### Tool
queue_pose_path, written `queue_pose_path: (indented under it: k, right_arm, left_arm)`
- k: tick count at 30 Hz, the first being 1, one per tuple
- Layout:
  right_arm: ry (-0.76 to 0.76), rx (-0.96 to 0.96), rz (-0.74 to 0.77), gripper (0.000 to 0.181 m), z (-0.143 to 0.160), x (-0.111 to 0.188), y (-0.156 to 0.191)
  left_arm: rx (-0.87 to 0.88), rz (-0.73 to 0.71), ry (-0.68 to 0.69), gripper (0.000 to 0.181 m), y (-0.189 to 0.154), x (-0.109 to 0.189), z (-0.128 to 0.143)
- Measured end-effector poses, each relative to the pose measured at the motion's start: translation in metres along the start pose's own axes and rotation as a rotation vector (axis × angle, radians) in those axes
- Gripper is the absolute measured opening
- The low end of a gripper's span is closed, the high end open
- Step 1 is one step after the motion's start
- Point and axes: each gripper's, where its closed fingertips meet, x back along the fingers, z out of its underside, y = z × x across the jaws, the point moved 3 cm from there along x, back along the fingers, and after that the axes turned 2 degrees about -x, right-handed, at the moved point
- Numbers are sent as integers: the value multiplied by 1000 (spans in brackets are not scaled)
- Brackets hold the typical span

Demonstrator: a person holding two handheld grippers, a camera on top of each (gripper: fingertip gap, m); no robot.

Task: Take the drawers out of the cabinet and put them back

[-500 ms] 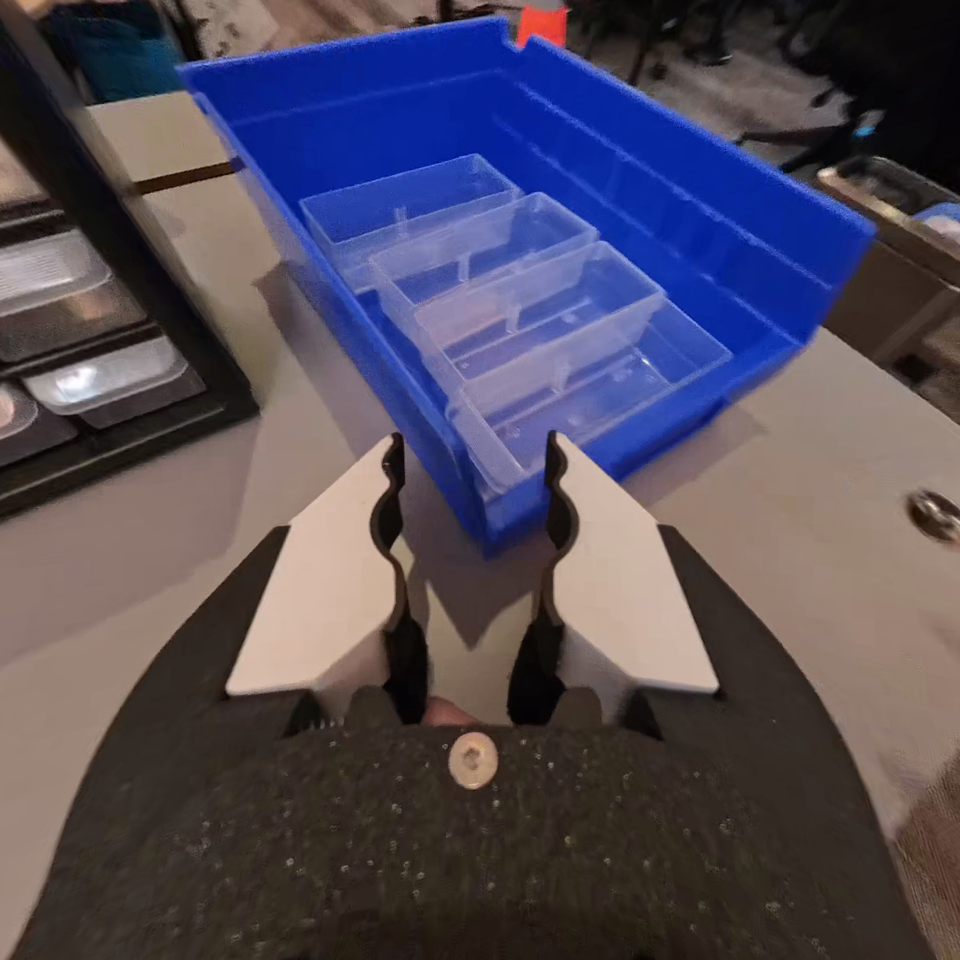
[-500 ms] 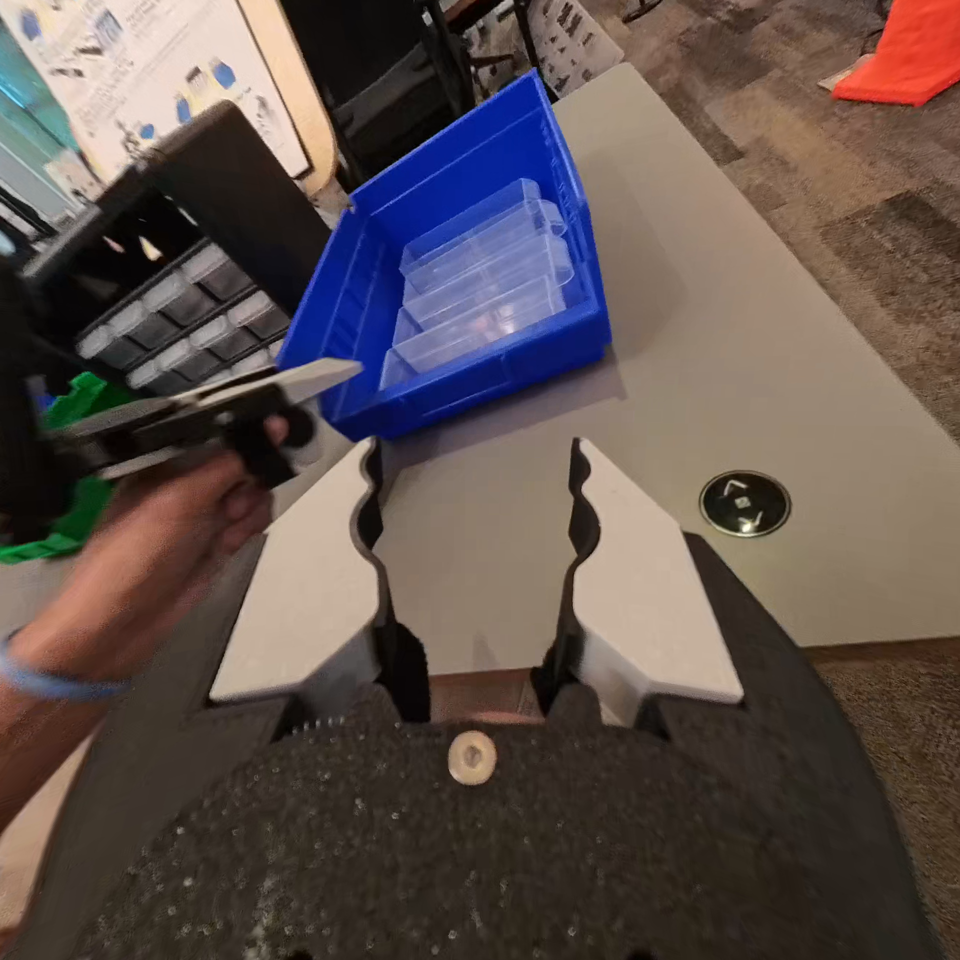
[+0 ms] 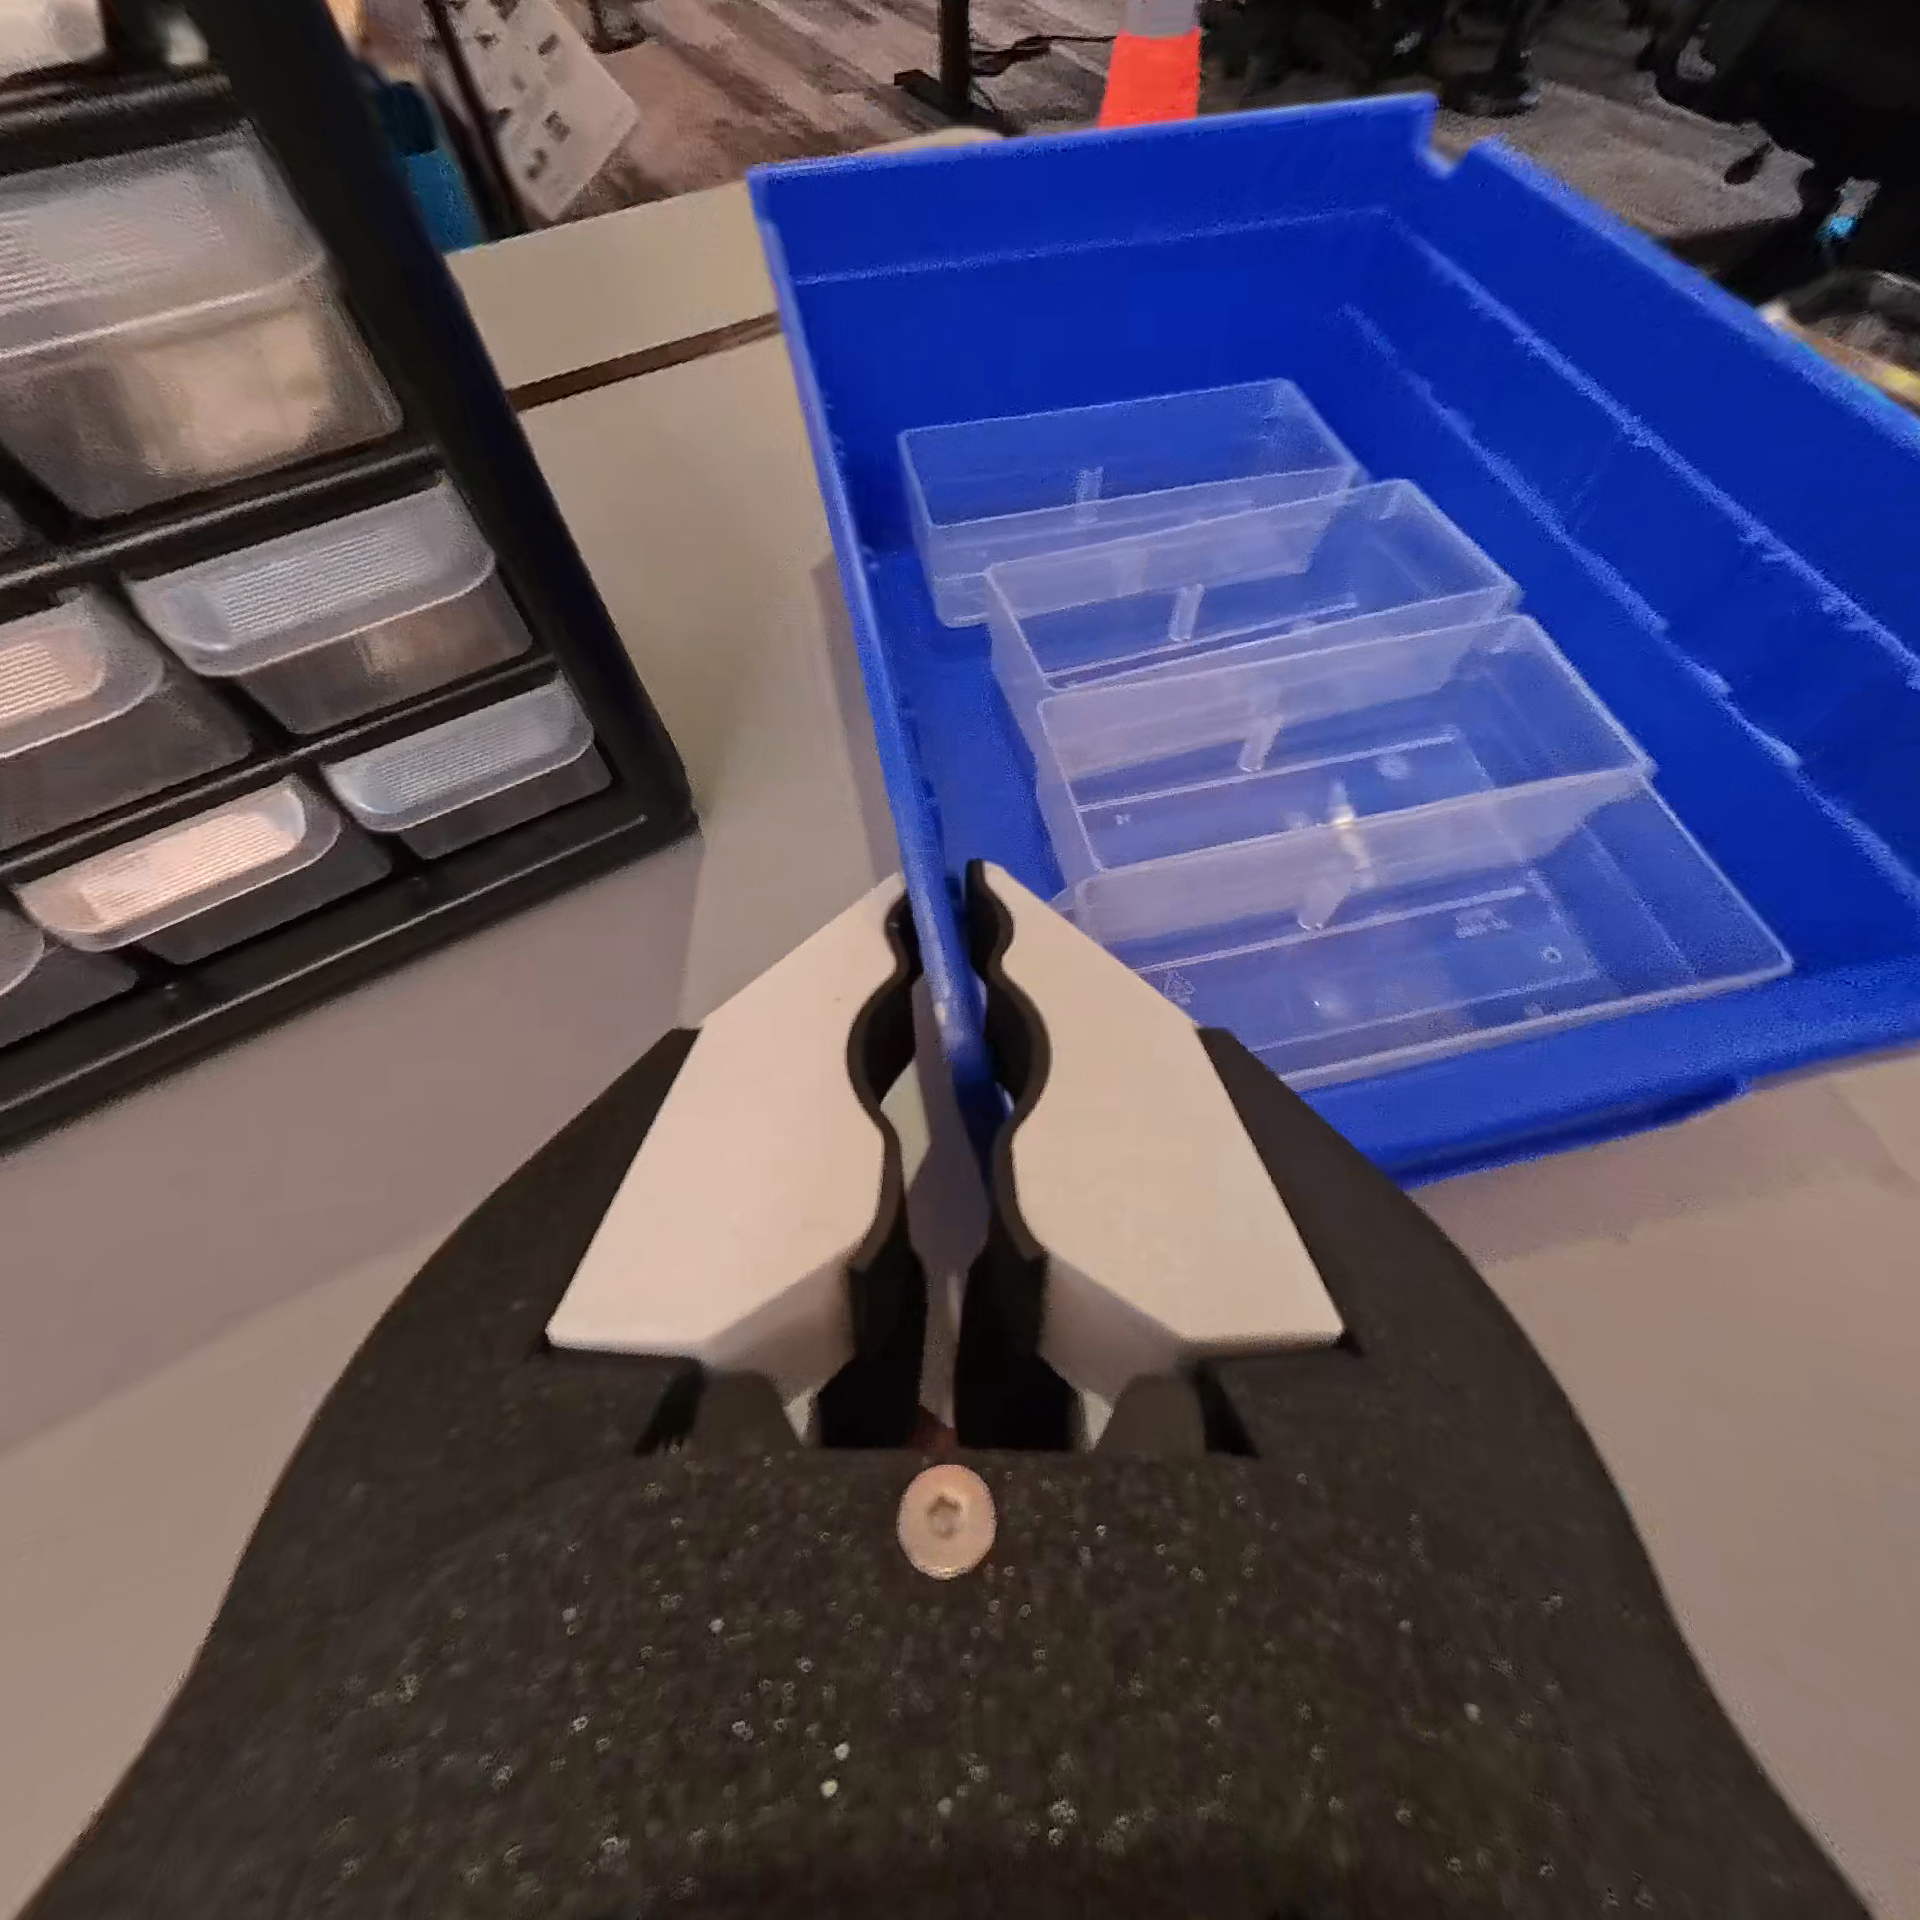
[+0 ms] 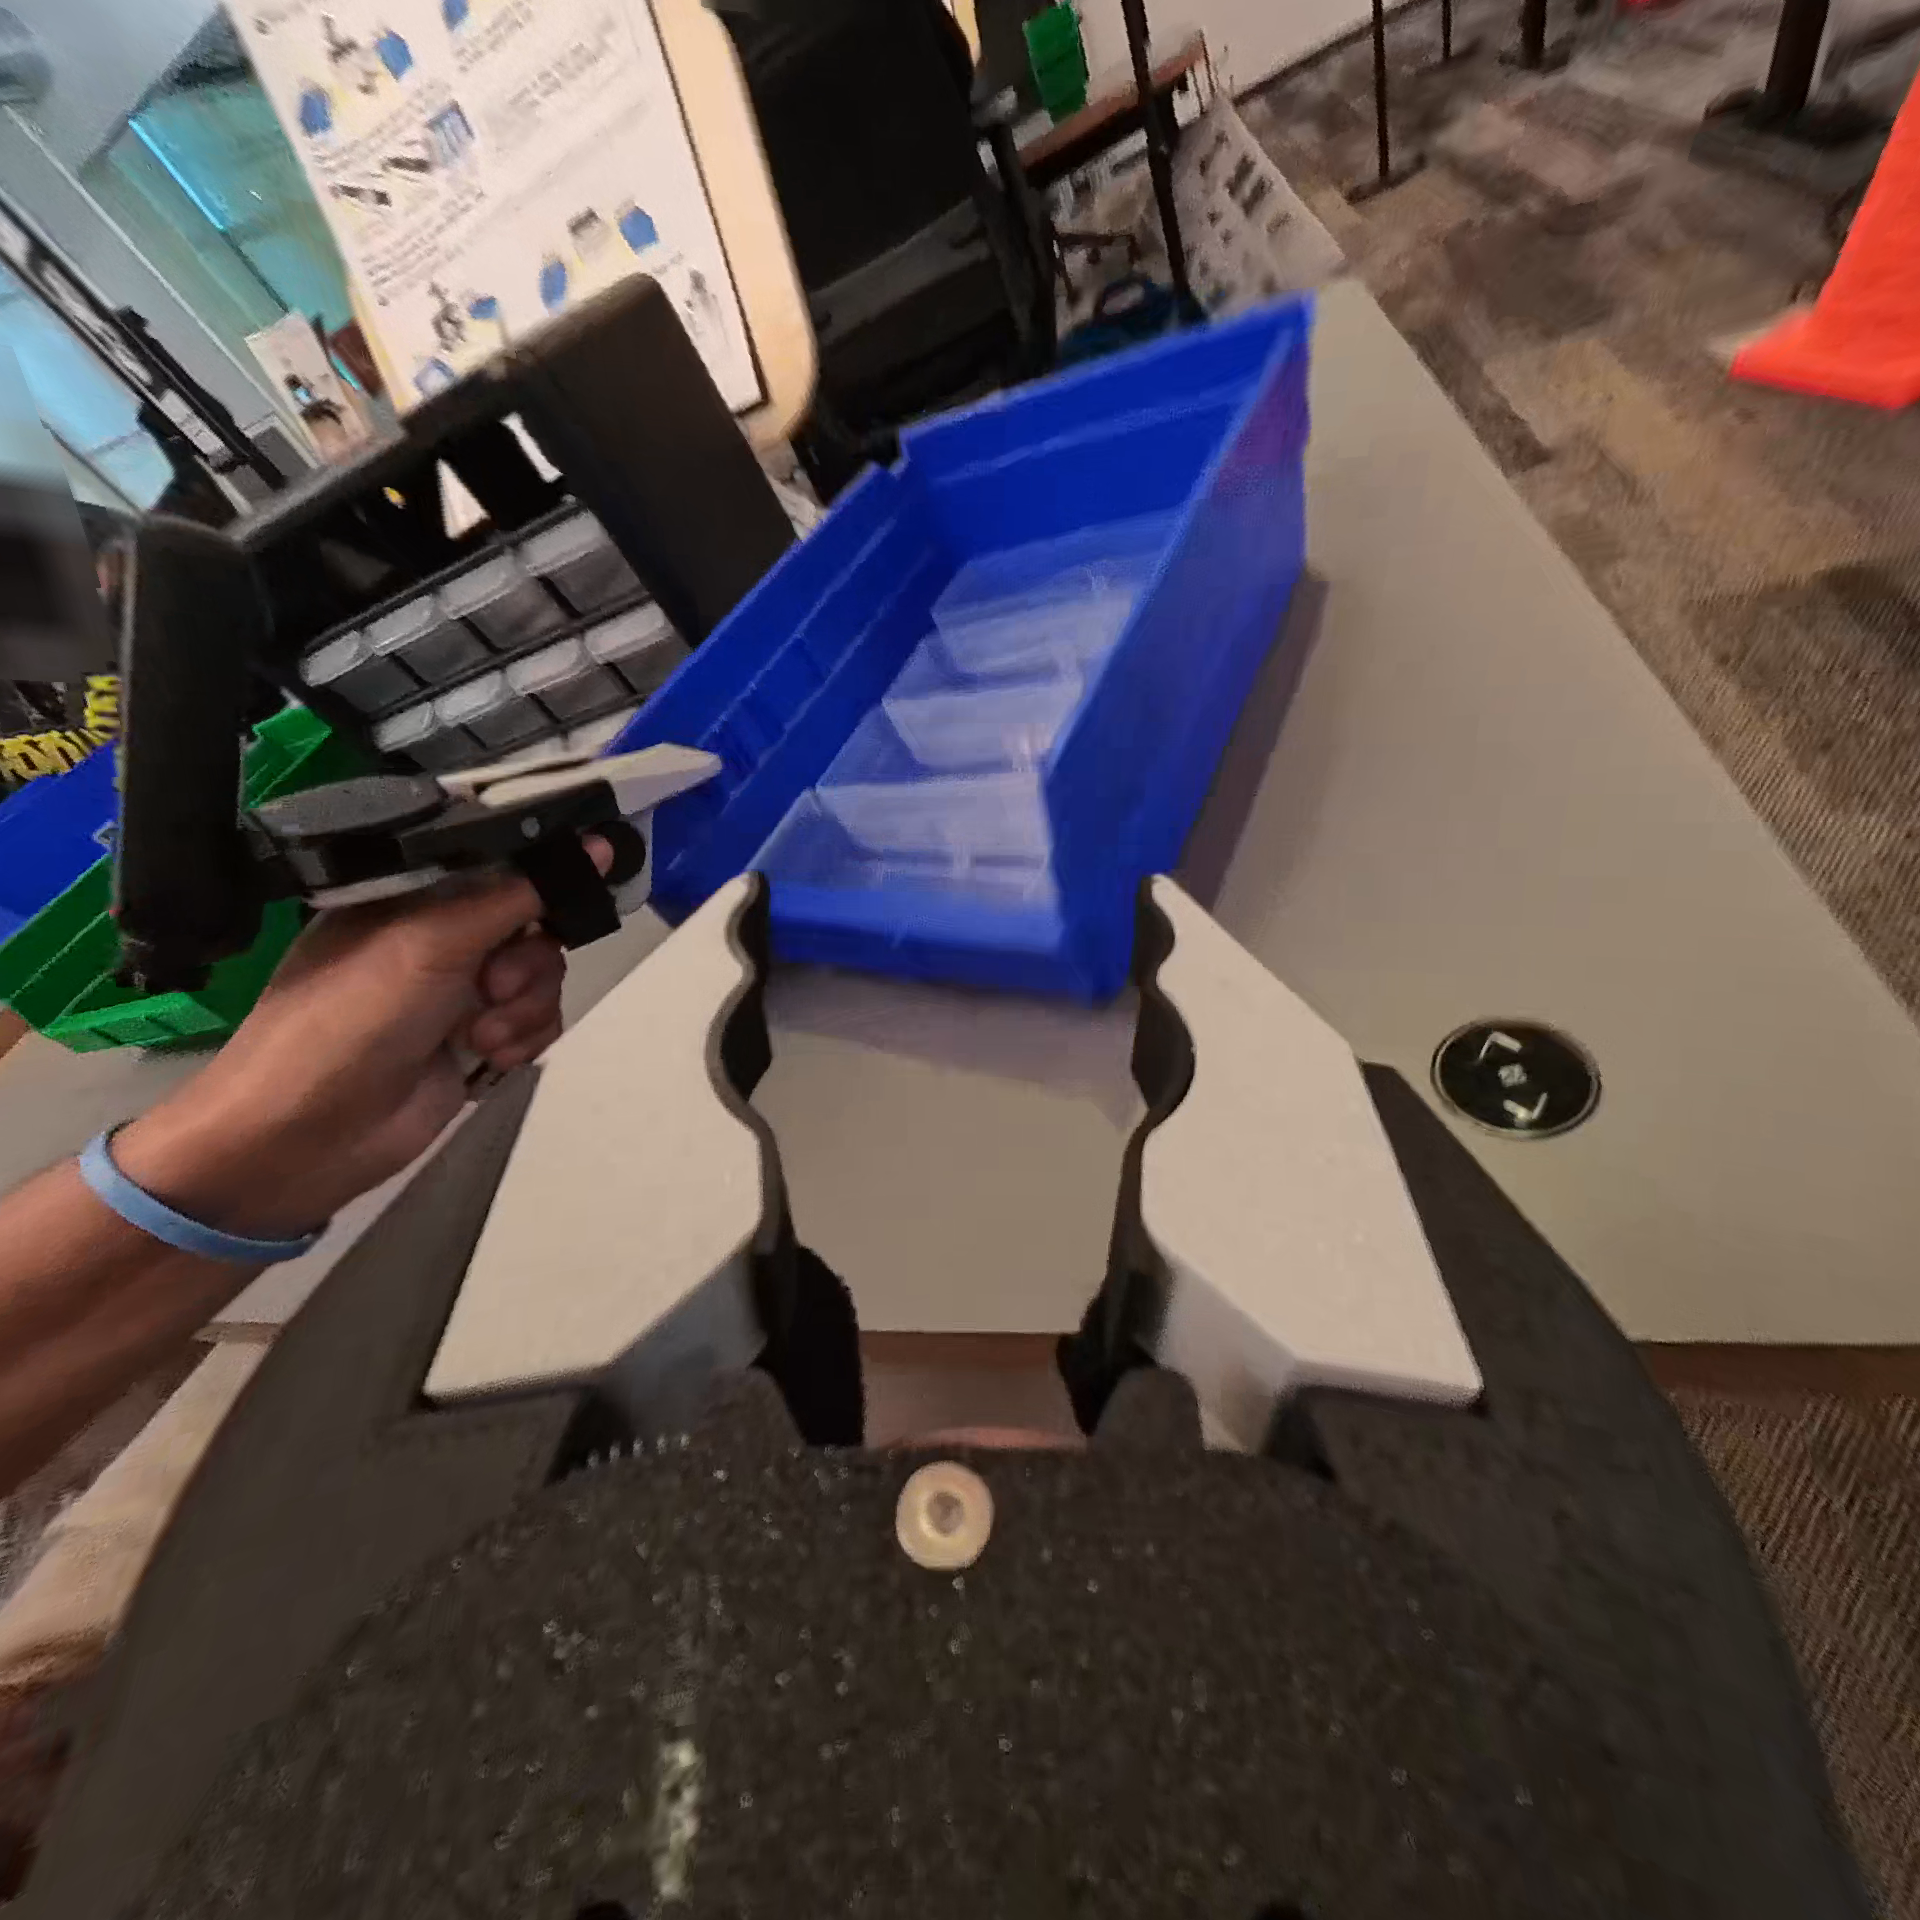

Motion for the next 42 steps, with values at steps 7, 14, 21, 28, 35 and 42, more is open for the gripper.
queue_pose_path:
  k: [7, 14, 21, 28, 35, 42]
  right_arm:
    - [-222, 155, -95, 69, -42, 39, 40]
    - [-186, 225, -119, 67, -26, 26, 65]
    - [-68, 271, -217, 67, 5, -17, 112]
    - [81, 402, -451, 70, 10, -52, 206]
    - [448, 471, -698, 78, 29, -127, 327]
    - [666, 807, -771, 56, 33, -256, 444]
  left_arm:
    - [-132, 260, 17, 4, 24, 66, 35]
    - [-135, 366, 33, 3, 101, 156, 87]
    - [-16, 338, 32, 4, 185, 206, 118]
    - [246, 196, -195, 48, 276, 276, 91]
    - [244, -392, -12, 45, 466, 280, 166]
    - [262, -307, 23, 2, 488, 252, 175]
